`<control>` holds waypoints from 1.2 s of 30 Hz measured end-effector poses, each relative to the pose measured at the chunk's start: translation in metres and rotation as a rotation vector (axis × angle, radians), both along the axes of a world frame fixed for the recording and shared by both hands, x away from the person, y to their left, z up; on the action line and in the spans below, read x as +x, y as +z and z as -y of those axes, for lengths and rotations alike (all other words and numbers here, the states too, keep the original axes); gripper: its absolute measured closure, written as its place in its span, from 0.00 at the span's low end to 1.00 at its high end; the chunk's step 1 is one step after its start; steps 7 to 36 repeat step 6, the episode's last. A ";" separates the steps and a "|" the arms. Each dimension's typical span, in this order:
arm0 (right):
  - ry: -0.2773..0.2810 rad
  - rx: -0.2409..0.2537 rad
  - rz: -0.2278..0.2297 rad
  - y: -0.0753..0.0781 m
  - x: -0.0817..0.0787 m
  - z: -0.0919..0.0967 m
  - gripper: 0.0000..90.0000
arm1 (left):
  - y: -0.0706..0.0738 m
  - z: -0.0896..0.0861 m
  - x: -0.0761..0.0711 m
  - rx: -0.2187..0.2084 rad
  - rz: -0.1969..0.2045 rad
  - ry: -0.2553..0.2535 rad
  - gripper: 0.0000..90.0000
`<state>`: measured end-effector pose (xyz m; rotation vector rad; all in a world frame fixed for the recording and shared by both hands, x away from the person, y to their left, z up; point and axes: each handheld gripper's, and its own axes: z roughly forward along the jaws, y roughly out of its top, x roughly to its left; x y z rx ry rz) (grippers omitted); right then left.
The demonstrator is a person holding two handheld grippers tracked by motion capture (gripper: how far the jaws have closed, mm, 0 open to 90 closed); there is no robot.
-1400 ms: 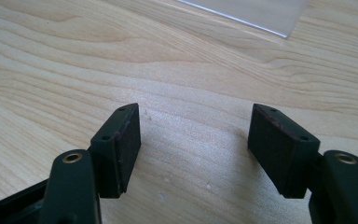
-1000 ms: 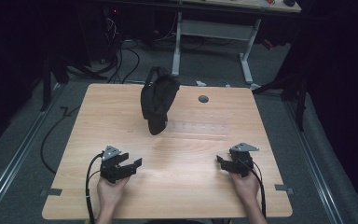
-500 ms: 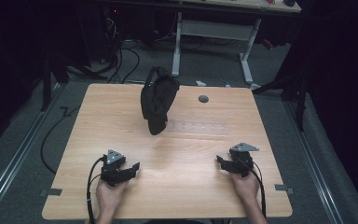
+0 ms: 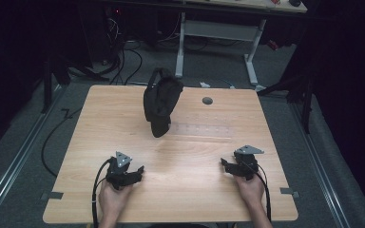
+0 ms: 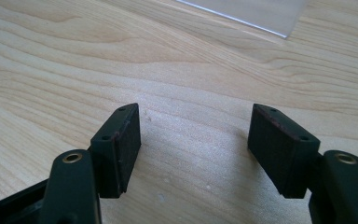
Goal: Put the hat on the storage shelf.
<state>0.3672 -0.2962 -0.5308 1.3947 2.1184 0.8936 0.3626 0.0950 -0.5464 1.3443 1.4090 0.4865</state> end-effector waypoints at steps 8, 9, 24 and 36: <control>0.000 0.000 0.000 0.000 0.000 0.000 0.39 | 0.001 -0.001 0.000 -0.012 -0.004 0.000 0.31; 0.000 0.000 0.000 0.000 0.000 0.000 0.39 | 0.001 -0.001 0.000 -0.012 -0.004 0.000 0.31; 0.000 0.000 0.000 0.000 0.000 0.000 0.39 | 0.001 -0.001 0.000 -0.012 -0.004 0.000 0.31; 0.000 0.000 0.000 0.000 0.000 0.000 0.39 | 0.001 -0.001 0.000 -0.012 -0.004 0.000 0.31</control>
